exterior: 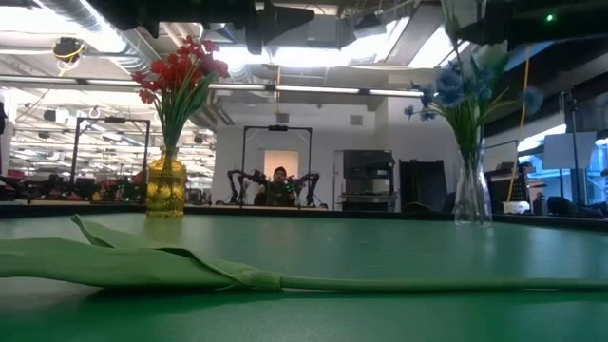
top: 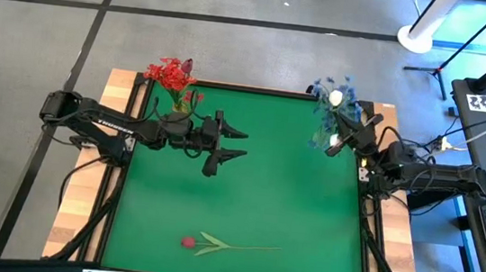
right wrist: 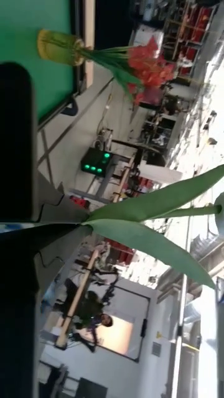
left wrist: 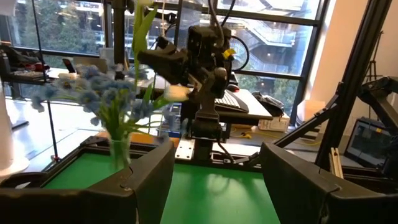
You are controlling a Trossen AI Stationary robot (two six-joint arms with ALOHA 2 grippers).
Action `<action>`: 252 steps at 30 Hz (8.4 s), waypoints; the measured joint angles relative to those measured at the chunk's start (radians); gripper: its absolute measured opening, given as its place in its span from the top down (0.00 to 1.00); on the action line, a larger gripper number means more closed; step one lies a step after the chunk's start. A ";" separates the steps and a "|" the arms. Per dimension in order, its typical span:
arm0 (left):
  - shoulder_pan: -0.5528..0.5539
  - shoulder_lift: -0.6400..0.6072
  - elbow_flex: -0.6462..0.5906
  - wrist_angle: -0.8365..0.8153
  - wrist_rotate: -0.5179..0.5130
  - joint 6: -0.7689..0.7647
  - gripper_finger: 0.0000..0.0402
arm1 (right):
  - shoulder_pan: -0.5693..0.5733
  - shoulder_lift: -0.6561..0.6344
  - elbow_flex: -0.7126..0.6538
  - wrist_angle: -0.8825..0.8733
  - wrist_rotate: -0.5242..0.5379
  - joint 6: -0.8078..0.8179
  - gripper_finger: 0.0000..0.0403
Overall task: Sort flowers into vase by color
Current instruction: Put the white flower into the transparent vase, then put the dark red flower into the yellow vase
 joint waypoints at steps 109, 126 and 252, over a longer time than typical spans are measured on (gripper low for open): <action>-0.018 -0.001 0.000 -0.077 0.000 -0.032 0.42 | 0.000 0.159 0.511 -0.920 0.563 0.515 0.64; -0.051 -0.223 -0.001 -0.341 -0.095 -0.032 0.42 | 0.002 0.206 0.693 -0.741 -0.432 0.537 0.40; -0.446 -0.753 0.000 -0.869 -0.465 -0.218 0.42 | 0.515 1.127 0.891 -0.954 0.018 1.000 1.00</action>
